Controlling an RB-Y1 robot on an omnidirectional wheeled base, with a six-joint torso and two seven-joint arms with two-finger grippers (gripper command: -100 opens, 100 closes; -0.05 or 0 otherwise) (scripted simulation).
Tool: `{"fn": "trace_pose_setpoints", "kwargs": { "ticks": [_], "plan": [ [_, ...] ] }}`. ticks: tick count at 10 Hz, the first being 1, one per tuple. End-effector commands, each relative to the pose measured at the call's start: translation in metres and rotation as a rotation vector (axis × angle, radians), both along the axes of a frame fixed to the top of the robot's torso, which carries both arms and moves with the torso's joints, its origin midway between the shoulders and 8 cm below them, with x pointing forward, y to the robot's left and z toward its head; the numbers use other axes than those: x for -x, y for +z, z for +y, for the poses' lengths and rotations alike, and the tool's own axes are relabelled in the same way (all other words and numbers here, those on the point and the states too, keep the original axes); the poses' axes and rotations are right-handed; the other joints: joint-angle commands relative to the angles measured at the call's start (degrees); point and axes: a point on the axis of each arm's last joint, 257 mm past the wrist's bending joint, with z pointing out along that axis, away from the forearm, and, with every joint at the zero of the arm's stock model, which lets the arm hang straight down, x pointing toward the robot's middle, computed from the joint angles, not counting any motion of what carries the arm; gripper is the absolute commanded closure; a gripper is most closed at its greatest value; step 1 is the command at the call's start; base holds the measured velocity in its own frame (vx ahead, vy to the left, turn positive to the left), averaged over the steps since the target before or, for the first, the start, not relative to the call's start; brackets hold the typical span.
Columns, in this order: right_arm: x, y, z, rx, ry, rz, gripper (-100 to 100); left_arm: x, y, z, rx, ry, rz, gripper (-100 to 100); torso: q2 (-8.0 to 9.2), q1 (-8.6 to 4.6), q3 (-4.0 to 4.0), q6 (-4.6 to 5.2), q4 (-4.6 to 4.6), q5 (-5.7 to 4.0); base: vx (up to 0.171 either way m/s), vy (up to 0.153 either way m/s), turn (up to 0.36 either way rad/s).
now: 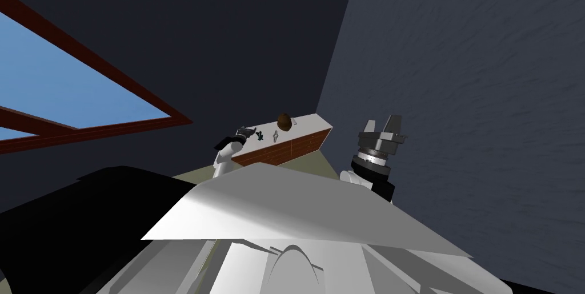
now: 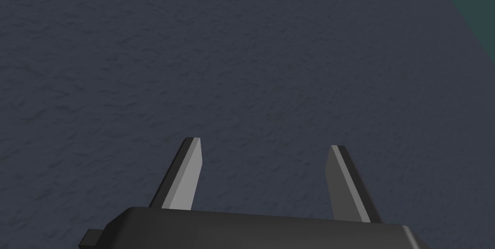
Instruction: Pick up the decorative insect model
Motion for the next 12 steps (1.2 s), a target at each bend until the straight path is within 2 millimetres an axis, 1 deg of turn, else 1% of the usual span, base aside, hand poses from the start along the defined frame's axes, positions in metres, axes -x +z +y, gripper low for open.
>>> {"fn": "trace_pose_setpoints", "kwargs": {
  "ticks": [1,2,3,4,5,6,9,12],
  "plan": [
    [0.000,0.000,0.000,0.000,0.000,0.000,0,0.019,-0.030,0.018,0.090,0.053,0.051,-100,0.00,0.00,0.00,0.00,0.00,0.00,0.146,-0.103,-0.022],
    [0.000,0.000,0.000,0.000,0.000,0.000,0,0.019,-0.030,0.018,0.090,0.053,0.051,-100,-0.09,-0.13,-0.05,0.00,-0.02,-0.02,0.121,-0.082,0.006],
    [0.000,0.000,0.000,0.000,0.000,0.000,0,0.033,-0.048,0.031,0.142,0.088,0.081,-100,-0.07,-0.09,-0.05,0.02,-0.02,-0.02,0.137,-0.085,-0.029],
    [0.000,0.000,0.000,0.000,0.000,0.000,0,0.033,-0.049,0.031,0.143,0.089,0.083,-100,-0.12,-0.10,-0.07,0.02,-0.03,-0.02,0.087,-0.055,-0.009],
    [0.000,0.000,0.000,0.000,0.000,0.000,0,0.048,-0.066,0.044,0.191,0.125,0.111,-100,0.03,0.00,0.00,0.01,0.00,-0.01,0.080,-0.046,-0.031],
    [0.000,0.000,0.000,0.000,0.000,0.000,0,0.048,-0.066,0.044,0.192,0.126,0.111,-100,0.08,0.05,0.04,0.01,0.02,0.01,0.073,-0.035,-0.008],
    [0.000,0.000,0.000,0.000,0.000,0.000,0,0.096,-0.110,0.076,0.310,0.231,0.183,-100,0.01,0.03,0.00,0.00,0.00,0.00,0.116,-0.061,-0.050],
    [0.000,0.000,0.000,0.000,0.000,0.000,0,0.139,-0.142,0.098,0.392,0.321,0.236,-100,-0.15,-0.05,-0.10,0.01,-0.04,-0.02,0.152,-0.069,-0.053]
  ]
}}
